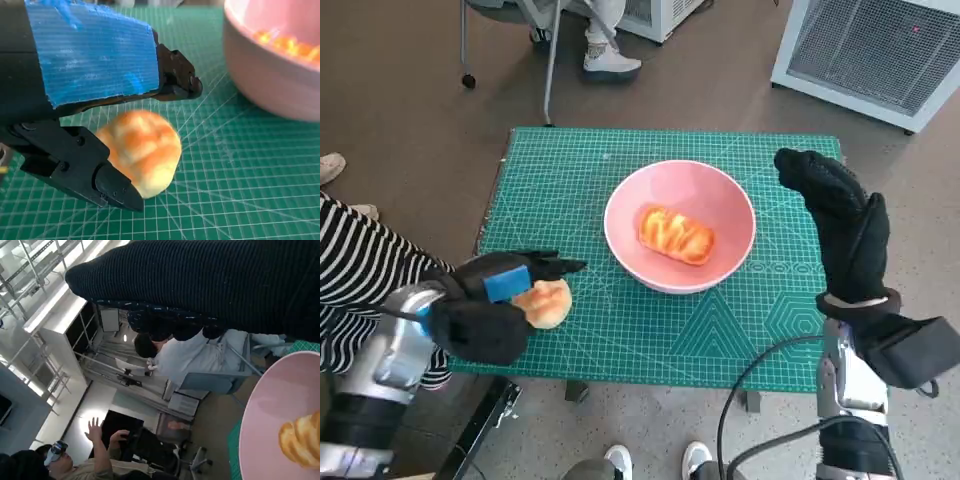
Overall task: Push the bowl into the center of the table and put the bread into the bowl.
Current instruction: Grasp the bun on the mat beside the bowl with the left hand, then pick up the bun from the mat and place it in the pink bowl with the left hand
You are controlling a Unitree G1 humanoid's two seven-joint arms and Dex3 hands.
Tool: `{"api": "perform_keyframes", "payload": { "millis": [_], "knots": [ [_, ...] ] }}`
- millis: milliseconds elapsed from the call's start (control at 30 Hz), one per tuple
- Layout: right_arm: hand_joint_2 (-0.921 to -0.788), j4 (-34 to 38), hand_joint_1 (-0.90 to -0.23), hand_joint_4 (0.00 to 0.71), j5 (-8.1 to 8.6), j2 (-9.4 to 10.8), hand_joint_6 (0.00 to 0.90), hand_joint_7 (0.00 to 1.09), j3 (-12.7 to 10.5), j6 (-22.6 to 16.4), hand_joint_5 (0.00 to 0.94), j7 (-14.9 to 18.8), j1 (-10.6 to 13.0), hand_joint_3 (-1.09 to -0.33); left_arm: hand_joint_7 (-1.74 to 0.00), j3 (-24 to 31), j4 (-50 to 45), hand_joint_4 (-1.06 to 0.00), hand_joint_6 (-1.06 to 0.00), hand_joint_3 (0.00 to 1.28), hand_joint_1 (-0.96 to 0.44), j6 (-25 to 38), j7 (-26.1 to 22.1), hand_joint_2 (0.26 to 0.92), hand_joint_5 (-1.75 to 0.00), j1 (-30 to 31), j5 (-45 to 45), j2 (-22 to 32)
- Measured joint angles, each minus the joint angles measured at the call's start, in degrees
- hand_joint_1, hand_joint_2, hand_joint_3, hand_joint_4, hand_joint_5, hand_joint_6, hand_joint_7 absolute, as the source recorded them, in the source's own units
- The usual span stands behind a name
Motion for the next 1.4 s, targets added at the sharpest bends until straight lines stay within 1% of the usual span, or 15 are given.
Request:
{"api": "perform_keyframes", "payload": {
  "millis": [67, 133, 167, 233, 367, 400, 433, 467, 500, 533, 633, 800, 933, 1167, 1400],
  "knots": [
    [-0.921, -0.2, -0.831, 0.199, 0.01, 0.0, 0.045, 0.58, 0.0, 0.1, 0.000, 0.2, 0.1, -0.772, -0.07, -0.9, 1.1, -0.44, -0.52, 0.04, 0.06, 0.2, 0.2, 0.784, -0.04, -0.4, 1.2, -0.3],
    [-0.921, -0.2, -0.829, 0.199, 0.03, -0.1, 0.043, 0.58, 0.0, 0.4, 0.000, 0.4, 0.1, -0.771, -0.09, -1.4, 1.8, -0.53, -0.60, 0.05, 0.06, 0.5, 0.3, 0.805, -0.05, -1.1, 1.8, -0.3],
    [-0.921, -0.3, -0.828, 0.199, 0.04, -0.2, 0.042, 0.58, 0.0, 0.5, 0.000, 0.5, 0.1, -0.771, -0.09, -1.5, 1.9, -0.55, -0.61, 0.05, 0.06, 0.7, 0.3, 0.809, -0.05, -1.4, 1.9, -0.3],
    [-0.921, -0.3, -0.827, 0.200, 0.10, -0.3, 0.042, 0.58, 0.0, 0.7, 0.001, 0.7, 0.1, -0.769, -0.12, -1.6, 2.1, -0.66, -0.68, 0.05, 0.07, 0.9, 0.3, 0.831, -0.07, -1.8, 1.9, -0.3],
    [-0.921, -0.3, -0.823, 0.201, 0.28, -0.5, 0.040, 0.59, -0.1, 0.9, 0.001, 1.1, 0.1, -0.767, -0.16, -1.6, 2.2, -0.78, -0.75, 0.05, 0.09, 0.9, 0.3, 0.856, -0.10, -2.0, 1.9, -0.2],
    [-0.921, -0.3, -0.822, 0.201, 0.31, -0.6, 0.040, 0.59, -0.1, 1.0, 0.001, 1.2, 0.1, -0.766, -0.19, -1.6, 2.2, -0.82, -0.77, 0.05, 0.10, 0.9, 0.3, 0.866, -0.11, -2.0, 1.8, -0.2],
    [-0.921, -0.3, -0.822, 0.201, 0.34, -0.7, 0.040, 0.59, -0.1, 1.0, 0.001, 1.3, 0.1, -0.766, -0.23, -1.6, 2.2, -0.84, -0.77, 0.05, 0.10, 0.8, 0.3, 0.871, -0.10, -2.0, 1.8, -0.2],
    [-0.921, -0.3, -0.819, 0.201, 0.37, -0.8, 0.039, 0.59, -0.2, 1.0, 0.001, 1.3, 0.1, -0.767, -0.63, -1.6, 2.2, -0.78, -0.67, 0.07, 0.07, 0.6, 0.3, 0.889, -0.46, -2.1, 1.8, -0.2],
    [-0.921, -0.3, -0.816, 0.201, 0.38, -0.9, 0.038, 0.59, -0.2, 1.1, 0.001, 1.3, 0.1, -0.767, -0.91, -1.6, 2.3, -0.73, -0.60, 0.10, 0.04, 0.2, 0.4, 0.901, -0.70, -2.1, 1.7, -0.1],
    [-0.921, -0.2, -0.814, 0.203, 0.39, -0.9, 0.037, 0.59, -0.2, 1.1, 0.002, 1.3, 0.1, -0.768, -1.07, -1.5, 2.3, -0.71, -0.56, 0.11, 0.03, -0.1, 0.6, 0.908, -0.85, -2.1, 1.6, -0.1],
    [-0.921, -0.2, -0.810, 0.207, 0.39, -0.9, 0.033, 0.59, -0.2, 1.1, 0.004, 1.4, 0.1, -0.769, -1.22, -1.1, 2.3, -0.71, -0.53, 0.11, 0.01, -1.6, 1.0, 0.916, -1.04, -2.1, 1.2, 0.2],
    [-0.921, -0.2, -0.811, 0.219, 0.39, -0.9, 0.028, 0.59, -0.1, 1.3, 0.009, 1.4, 0.1, -0.775, -1.19, 0.1, 2.3, -0.73, -0.56, 0.08, 0.00, -4.0, 1.2, 0.920, -1.14, -2.1, -0.4, 0.7],
    [-0.921, -0.2, -0.810, 0.231, 0.38, -0.9, 0.024, 0.59, -0.1, 1.5, 0.015, 1.4, 0.1, -0.780, -1.17, 1.2, 2.0, -0.73, -0.57, 0.07, 0.00, -4.7, 1.2, 0.920, -1.16, -2.1, -1.3, 1.0],
    [-0.921, 0.0, -0.812, 0.241, 0.39, -1.0, 0.021, 0.60, -0.1, 1.6, 0.018, 1.4, 0.0, -0.781, -1.16, 3.9, -0.9, -0.72, -0.56, 0.09, 0.00, -4.5, 0.5, 0.920, -1.20, -2.7, -3.6, 1.9],
    [-0.921, 0.2, -0.817, 0.244, 0.51, -1.0, 0.020, 0.60, -0.1, 1.8, 0.017, 1.8, -0.3, -0.779, -1.16, 7.3, -6.6, -0.68, -0.54, 0.11, 0.00, -2.5, -0.4, 0.920, -1.26, -5.7, -7.1, 2.0]
  ]
}}
